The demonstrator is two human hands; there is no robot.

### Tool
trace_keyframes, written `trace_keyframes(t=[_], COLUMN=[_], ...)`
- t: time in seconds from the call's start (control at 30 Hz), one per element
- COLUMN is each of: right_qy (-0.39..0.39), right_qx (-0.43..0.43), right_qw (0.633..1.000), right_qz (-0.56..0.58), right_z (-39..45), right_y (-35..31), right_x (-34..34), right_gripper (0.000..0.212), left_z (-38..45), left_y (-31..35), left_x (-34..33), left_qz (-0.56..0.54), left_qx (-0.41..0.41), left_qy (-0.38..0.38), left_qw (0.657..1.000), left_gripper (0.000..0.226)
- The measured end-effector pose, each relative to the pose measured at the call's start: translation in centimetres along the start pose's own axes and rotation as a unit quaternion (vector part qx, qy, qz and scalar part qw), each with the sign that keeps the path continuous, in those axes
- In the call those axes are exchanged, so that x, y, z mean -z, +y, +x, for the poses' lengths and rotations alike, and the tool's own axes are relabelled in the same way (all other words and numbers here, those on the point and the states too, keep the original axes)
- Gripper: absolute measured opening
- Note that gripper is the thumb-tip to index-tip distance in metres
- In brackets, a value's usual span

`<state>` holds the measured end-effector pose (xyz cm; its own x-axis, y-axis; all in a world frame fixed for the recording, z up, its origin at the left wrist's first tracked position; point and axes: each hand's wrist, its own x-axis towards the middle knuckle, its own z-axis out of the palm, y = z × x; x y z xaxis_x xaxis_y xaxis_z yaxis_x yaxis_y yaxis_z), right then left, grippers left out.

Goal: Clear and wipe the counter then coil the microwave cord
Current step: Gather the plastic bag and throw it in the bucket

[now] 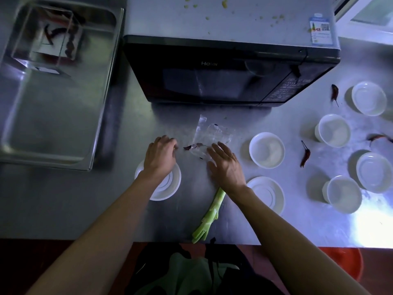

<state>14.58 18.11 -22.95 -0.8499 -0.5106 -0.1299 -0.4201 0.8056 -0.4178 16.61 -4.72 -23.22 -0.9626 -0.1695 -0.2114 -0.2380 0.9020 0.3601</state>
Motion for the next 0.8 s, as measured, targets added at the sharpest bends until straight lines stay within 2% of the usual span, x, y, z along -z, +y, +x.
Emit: trace_keyframes(t=[0.4,0.63,0.8], right_qy=[0.083,0.173,0.238], right_qx=[-0.006,-0.015,-0.053], right_qw=[0.996,0.985,0.970], right_qz=[0.018,0.003,-0.008], right_z=[-2.3,-4.7,-7.8], right_y=[-0.4,-0.4,0.5], right_x=[1.3,3.4,5.7], right_gripper=[0.041,0.036,0.035], left_z=[-0.5,0.1,0.4], left_y=[1.5,4.3,7.7], left_x=[1.6,2.8,3.2], left_qz=[-0.042,-0.040,-0.046], left_qx=[-0.057,-0.128,-0.185], left_qy=[0.010,0.019,0.018], left_qw=[0.997,0.991,0.982], left_gripper=[0.016,0.013,0.015])
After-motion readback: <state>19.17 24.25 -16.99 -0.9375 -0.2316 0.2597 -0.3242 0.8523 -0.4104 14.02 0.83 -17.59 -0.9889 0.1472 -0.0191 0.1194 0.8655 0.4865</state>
